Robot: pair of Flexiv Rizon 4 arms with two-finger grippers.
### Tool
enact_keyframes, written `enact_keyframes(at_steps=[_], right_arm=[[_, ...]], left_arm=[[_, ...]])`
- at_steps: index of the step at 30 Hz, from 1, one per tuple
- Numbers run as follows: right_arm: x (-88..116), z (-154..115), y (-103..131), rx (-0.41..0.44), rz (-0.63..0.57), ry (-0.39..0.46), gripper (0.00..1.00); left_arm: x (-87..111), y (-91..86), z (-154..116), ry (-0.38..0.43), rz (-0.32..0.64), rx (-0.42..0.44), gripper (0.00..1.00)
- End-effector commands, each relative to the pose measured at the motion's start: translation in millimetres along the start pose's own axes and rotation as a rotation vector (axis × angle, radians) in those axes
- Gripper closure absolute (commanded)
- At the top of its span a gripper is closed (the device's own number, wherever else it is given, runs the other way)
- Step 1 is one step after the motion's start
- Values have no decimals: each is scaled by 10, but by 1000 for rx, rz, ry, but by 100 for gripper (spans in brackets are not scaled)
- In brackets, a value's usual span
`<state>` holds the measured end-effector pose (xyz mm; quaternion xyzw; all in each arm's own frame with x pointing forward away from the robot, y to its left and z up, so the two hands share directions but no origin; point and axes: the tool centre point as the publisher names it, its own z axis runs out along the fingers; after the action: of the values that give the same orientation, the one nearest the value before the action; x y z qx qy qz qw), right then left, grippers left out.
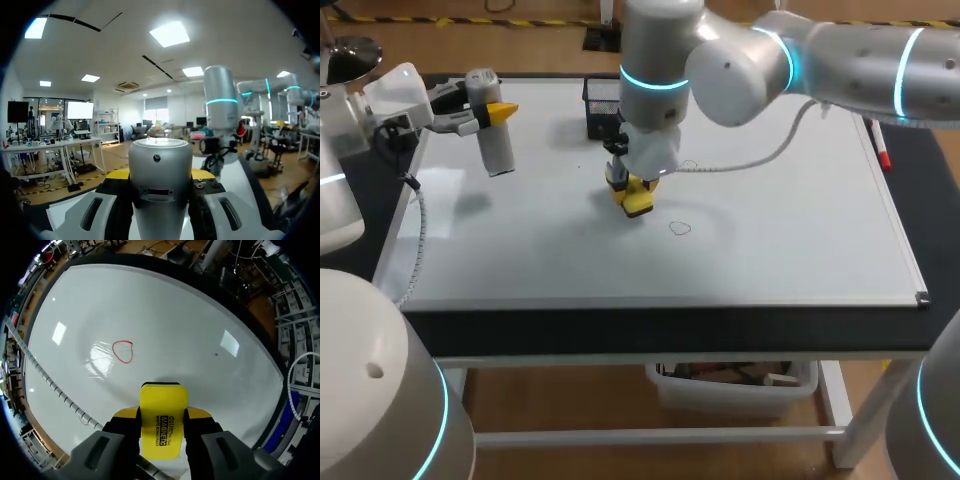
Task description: Pick up the inspection probe, press it on each red-marked spot on the whiteboard one by one, put down the probe, pick up the eraser, and wipe off all the red marks.
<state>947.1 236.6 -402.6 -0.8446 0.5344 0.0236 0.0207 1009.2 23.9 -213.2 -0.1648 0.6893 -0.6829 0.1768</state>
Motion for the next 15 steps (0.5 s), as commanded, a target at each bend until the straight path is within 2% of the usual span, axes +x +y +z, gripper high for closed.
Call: enact_keyframes(at_steps=[1,15], right_arm=[[-17,64,-108,-7,0,7,100],[73,167,-174,-21,21,-22,100]], left_arm=[[-5,-4,-1,2,0,2,100],[-5,-4,-1,2,0,2,100]])
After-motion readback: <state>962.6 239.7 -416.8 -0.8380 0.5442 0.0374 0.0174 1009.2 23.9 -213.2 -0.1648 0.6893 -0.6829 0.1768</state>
